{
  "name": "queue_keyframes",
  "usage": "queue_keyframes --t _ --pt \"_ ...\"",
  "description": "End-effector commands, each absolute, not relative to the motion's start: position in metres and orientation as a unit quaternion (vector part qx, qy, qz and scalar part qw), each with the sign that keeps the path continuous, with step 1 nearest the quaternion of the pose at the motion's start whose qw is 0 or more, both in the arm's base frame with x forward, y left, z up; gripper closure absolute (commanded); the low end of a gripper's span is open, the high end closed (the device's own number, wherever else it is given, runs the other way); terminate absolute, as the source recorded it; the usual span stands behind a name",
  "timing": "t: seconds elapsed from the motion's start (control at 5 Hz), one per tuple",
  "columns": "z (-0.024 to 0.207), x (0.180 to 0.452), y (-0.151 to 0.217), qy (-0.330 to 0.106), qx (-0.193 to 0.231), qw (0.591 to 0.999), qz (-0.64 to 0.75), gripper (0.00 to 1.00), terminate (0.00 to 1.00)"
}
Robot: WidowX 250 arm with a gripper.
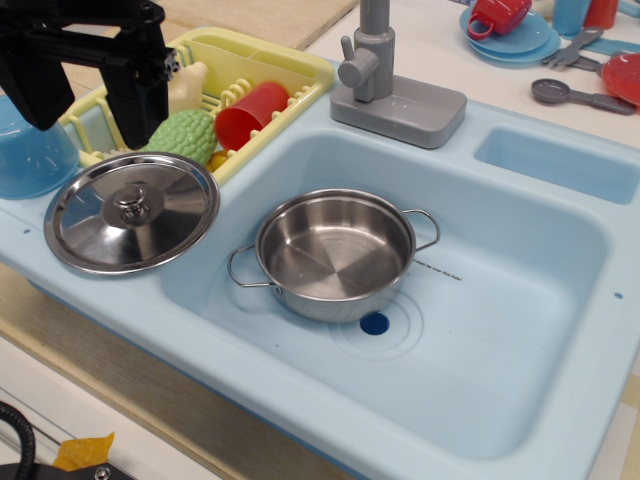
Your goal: Put lid on pot or pan
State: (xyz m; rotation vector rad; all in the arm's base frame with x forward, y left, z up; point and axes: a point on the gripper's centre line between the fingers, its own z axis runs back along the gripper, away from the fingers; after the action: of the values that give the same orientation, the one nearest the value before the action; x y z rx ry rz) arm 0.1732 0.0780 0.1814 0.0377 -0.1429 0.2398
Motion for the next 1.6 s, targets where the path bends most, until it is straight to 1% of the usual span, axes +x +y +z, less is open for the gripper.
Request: queue_keyframes --t 0.0,0.4,0.6,0.8,1.2,1.4 --pt "0.181 0.173 0.078 -0.071 0.019 0.990 0.120 0.00 0.00" --pt "0.160 0.172 0.079 -0.070 0.009 0.989 0.132 0.00 0.00" --pt "0.151 0.178 0.078 -0.069 0.009 0.988 0.136 0.00 0.00" --pt "0.146 0.184 0.079 -0.061 0.011 0.989 0.138 0.00 0.00" --pt "0.134 0.184 0.083 -0.055 0.001 0.989 0.137 0.00 0.00" --pt "0.132 0.186 0.084 -0.053 -0.001 0.989 0.136 0.00 0.00"
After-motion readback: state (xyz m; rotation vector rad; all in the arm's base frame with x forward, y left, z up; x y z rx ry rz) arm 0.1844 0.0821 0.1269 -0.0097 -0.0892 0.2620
